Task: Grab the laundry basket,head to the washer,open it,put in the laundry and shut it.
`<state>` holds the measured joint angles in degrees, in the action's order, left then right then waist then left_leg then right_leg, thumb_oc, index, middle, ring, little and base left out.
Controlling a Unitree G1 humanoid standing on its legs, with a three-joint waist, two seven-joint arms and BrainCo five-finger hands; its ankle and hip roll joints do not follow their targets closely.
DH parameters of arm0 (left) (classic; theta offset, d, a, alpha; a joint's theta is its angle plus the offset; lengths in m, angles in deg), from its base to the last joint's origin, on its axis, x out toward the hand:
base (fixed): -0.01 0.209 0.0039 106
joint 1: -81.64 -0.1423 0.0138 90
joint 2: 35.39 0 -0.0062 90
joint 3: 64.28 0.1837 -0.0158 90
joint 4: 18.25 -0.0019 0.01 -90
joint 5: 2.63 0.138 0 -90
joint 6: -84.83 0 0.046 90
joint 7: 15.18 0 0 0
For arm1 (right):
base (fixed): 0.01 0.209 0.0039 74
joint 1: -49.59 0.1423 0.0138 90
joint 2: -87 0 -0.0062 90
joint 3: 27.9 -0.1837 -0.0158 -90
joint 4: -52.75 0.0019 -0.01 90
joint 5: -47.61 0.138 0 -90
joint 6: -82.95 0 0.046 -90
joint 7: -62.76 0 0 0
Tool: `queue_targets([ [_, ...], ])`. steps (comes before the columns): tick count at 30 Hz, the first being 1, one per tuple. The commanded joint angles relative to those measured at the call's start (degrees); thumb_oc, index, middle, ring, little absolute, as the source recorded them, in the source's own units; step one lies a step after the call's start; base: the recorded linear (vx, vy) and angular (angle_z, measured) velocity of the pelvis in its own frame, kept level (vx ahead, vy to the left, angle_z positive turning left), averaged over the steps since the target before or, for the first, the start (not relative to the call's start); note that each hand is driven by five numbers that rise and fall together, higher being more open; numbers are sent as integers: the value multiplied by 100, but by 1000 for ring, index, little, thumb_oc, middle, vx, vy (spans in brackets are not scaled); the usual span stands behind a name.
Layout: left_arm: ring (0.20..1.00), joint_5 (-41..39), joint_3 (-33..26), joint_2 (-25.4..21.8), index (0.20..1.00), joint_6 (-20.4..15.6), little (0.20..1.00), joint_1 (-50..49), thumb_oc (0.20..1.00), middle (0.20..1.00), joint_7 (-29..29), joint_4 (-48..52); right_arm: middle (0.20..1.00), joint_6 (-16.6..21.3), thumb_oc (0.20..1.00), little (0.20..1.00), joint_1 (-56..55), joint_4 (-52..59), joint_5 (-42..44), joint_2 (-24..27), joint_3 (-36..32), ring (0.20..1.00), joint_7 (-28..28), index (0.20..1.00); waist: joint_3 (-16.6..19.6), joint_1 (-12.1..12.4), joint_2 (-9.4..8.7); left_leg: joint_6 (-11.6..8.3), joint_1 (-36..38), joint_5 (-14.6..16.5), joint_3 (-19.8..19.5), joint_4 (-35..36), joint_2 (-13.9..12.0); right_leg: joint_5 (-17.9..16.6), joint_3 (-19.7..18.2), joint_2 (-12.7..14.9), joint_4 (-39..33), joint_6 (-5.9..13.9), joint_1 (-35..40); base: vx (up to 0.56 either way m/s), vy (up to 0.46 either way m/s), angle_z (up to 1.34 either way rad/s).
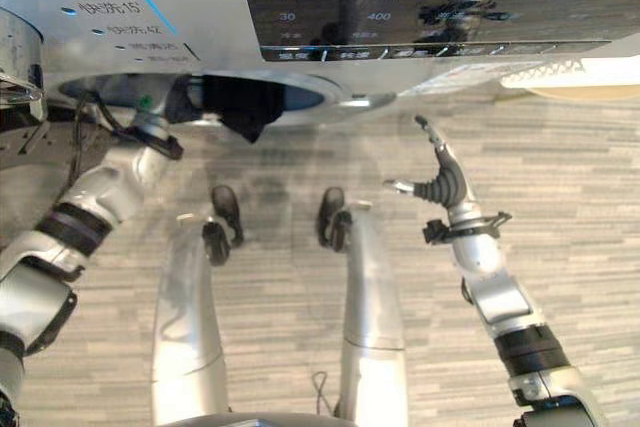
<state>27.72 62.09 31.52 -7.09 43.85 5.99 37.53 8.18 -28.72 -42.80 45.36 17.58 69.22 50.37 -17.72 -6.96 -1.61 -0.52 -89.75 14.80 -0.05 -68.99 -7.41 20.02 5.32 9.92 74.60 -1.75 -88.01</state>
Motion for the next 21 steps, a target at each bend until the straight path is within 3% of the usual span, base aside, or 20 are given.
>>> queue_targets([
  [1,1000,447,216,20,1000,140,1000,830,1000,1000,146,-555,1000,266,1000,1000,37,261,154,73,4,1000,-140,1000,117,-107,-62,255,-16,431,-96,-125,-101,-506,-312,-166,-925,361,183,0,0,0],
  [4,1000,775,774,196,1000,206,1000,1375,1000,1000,-104,-1091,1000,352,1000,1000,94,355,331,220,51,1000,-27,1000,40,-203,-96,255,-17,443,-83,-147,-130,-522,-357,-190,-894,377,152,8,5,-3],
  [8,1000,967,1034,342,1000,277,1000,1644,1000,1000,-263,-1493,1000,384,1000,1000,120,405,450,268,49,1000,52,1000,-12,-235,-113,253,-18,452,-73,-183,-147,-532,-377,-206,-861,385,120,18,0,-4],
  [9,1000,1098,1153,515,1000,370,1000,1772,1000,1000,-622,-1999,1000,392,1000,1000,144,494,542,314,47,1000,153,1000,-47,-288,-128,252,-18,469,-62,-227,-168,-540,-400,-228,-825,389,106,19,1,-6],
  [10,200,1048,1150,564,200,362,200,1812,200,200,-755,-2133,1000,380,1000,1000,138,528,594,319,28,1000,213,1000,-64,-298,-130,252,-18,479,-58,-249,-180,-544,-403,-231,-808,391,92,24,-9,-10],
  [13,200,598,923,515,200,324,200,1811,200,200,-875,-2121,1000,371,1000,1000,83,622,672,311,-32,1000,310,1000,-85,-304,-124,247,-18,494,-37,-286,-191,-547,-413,-260,-779,389,65,18,-31,-16],
  [21,200,-177,536,14,200,104,200,1810,200,200,-302,-1361,1000,353,1000,1000,72,689,318,241,-47,1000,105,1000,-79,-240,-50,237,-18,504,-28,-344,-153,-507,-420,-277,-704,372,13,1,-2,-1],
])
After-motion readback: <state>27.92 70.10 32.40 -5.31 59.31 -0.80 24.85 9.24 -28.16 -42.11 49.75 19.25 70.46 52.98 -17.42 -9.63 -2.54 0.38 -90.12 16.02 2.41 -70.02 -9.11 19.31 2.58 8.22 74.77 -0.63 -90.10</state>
